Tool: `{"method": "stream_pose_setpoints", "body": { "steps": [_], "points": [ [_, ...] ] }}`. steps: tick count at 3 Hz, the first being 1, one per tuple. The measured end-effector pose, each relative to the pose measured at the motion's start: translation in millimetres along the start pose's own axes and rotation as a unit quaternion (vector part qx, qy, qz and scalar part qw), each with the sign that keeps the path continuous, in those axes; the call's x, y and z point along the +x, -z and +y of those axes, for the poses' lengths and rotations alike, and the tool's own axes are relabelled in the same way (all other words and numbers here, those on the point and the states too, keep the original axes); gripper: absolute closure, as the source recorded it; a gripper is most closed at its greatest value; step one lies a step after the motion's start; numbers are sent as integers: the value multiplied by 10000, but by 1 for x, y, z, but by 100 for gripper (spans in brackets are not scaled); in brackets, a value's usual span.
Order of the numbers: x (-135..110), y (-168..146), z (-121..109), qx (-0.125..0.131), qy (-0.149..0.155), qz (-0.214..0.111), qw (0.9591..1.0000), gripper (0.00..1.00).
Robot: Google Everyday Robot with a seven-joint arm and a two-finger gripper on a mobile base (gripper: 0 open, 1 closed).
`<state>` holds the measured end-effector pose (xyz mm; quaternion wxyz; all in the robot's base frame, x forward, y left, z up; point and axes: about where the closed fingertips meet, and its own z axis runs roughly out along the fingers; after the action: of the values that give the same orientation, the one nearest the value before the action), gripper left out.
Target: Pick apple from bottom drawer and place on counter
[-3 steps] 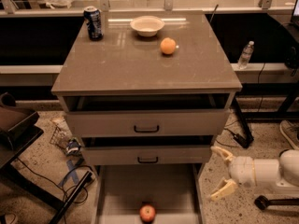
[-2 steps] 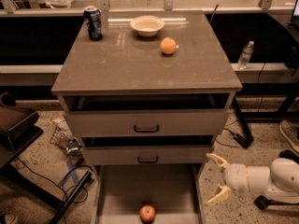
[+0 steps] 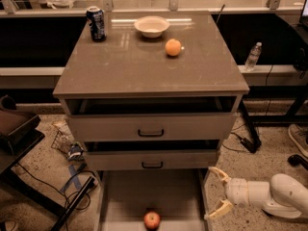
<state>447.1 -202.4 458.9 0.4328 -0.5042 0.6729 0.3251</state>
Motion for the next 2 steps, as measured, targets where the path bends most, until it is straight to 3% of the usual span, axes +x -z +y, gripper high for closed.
{"method": "stream_pose_setpoints", "body": {
  "steps": [1,2],
  "points": [
    [8,-9,1,82,-25,192,9998,0],
    [44,-42,7,122,-179,513,9984,0]
  ]
}}
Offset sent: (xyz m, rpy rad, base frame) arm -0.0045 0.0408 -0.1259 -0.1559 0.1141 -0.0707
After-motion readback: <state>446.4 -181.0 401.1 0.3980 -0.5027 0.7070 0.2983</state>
